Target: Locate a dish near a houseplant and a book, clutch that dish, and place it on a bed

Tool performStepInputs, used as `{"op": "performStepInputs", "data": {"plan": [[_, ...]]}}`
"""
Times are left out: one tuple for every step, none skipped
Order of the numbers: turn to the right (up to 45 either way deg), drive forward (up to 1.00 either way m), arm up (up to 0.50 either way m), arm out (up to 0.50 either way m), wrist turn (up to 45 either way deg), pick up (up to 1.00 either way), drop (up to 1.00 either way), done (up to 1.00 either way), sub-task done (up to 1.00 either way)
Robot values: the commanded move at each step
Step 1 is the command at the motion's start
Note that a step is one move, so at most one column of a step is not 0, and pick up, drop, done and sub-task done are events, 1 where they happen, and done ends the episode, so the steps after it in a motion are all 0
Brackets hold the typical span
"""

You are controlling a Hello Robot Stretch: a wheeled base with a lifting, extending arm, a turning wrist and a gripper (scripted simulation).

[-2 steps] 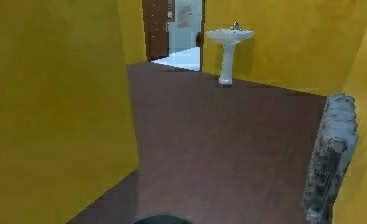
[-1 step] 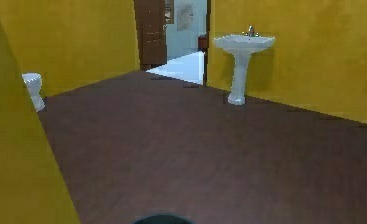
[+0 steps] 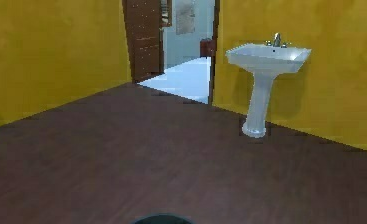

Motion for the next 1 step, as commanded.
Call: {"op": "performStepInputs", "data": {"plan": [[-3.0, 0.00, 0.00, 0.00, 0.0, 0.00, 0.00, 0.00, 0.00]]}}
